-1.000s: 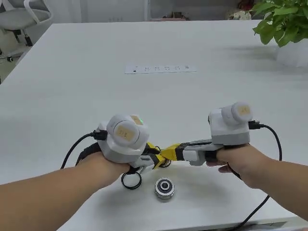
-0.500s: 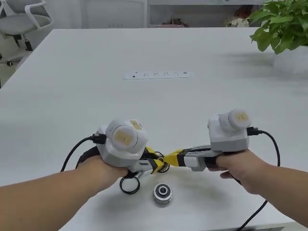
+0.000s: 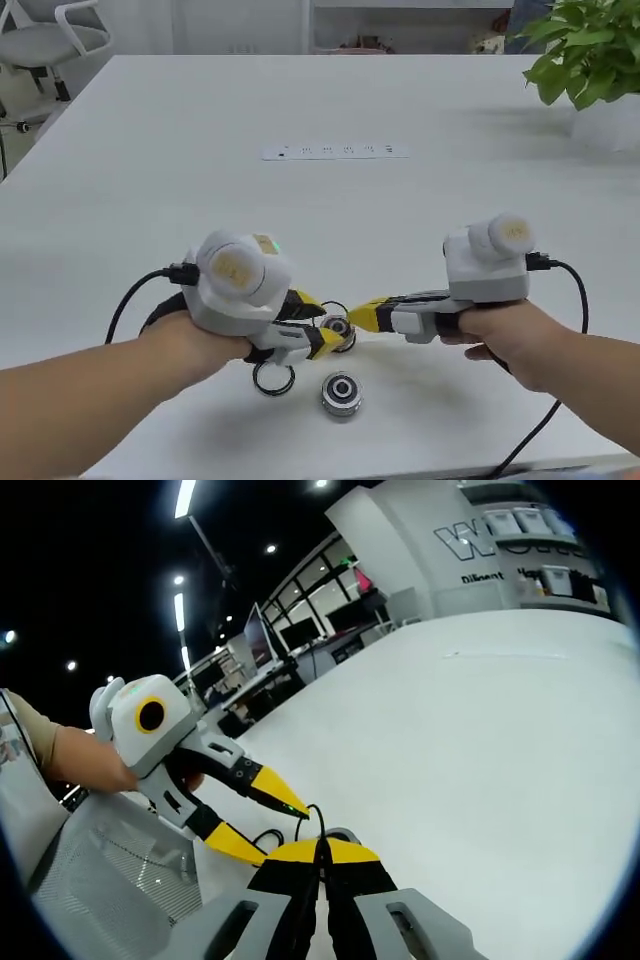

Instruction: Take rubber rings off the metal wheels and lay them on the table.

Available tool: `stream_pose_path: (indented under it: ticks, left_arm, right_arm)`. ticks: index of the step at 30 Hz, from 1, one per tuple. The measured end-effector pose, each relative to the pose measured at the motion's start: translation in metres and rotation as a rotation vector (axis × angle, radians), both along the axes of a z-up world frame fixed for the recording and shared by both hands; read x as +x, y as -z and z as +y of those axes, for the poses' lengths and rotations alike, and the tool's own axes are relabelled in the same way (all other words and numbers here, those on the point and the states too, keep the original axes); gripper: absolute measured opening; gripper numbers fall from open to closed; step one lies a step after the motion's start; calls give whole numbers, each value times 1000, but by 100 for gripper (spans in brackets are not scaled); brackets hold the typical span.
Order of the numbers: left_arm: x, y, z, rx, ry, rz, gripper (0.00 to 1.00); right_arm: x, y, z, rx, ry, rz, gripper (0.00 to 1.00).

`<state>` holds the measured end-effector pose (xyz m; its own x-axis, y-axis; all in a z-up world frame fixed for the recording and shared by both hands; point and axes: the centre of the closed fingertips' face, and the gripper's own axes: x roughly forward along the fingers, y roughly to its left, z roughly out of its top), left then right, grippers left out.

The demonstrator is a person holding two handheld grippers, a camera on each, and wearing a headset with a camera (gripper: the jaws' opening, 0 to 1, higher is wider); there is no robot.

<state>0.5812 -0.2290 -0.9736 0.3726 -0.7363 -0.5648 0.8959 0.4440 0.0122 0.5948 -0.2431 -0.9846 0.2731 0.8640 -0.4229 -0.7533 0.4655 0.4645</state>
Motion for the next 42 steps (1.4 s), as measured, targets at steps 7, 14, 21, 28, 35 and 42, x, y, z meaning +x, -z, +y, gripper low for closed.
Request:
stream_pose_path:
  ticks: [7, 14, 21, 28, 35, 42]
  left_arm:
    - [-3, -15, 13, -36, -11, -8, 32]
    - [-14, -26, 29, -60, -27, -17, 41]
    - [-23, -35, 45, -75, -39, -24, 48]
    - [-31, -34, 64, -59, -46, -39, 53]
    - [-37, -38, 74, -74, -63, -51, 56]
    - [-39, -42, 85, -86, -88, -60, 60]
  right_arm:
    - [-2, -6, 2, 10, -12, -1, 0]
    - [-7, -13, 9, 26, -28, 10, 0]
    - [-11, -19, 19, 43, -45, 25, 0]
    - [-15, -22, 29, 57, -59, 48, 0]
    - [-23, -12, 43, 1, -96, 68, 0]
    - [-32, -3, 55, -39, -134, 88, 0]
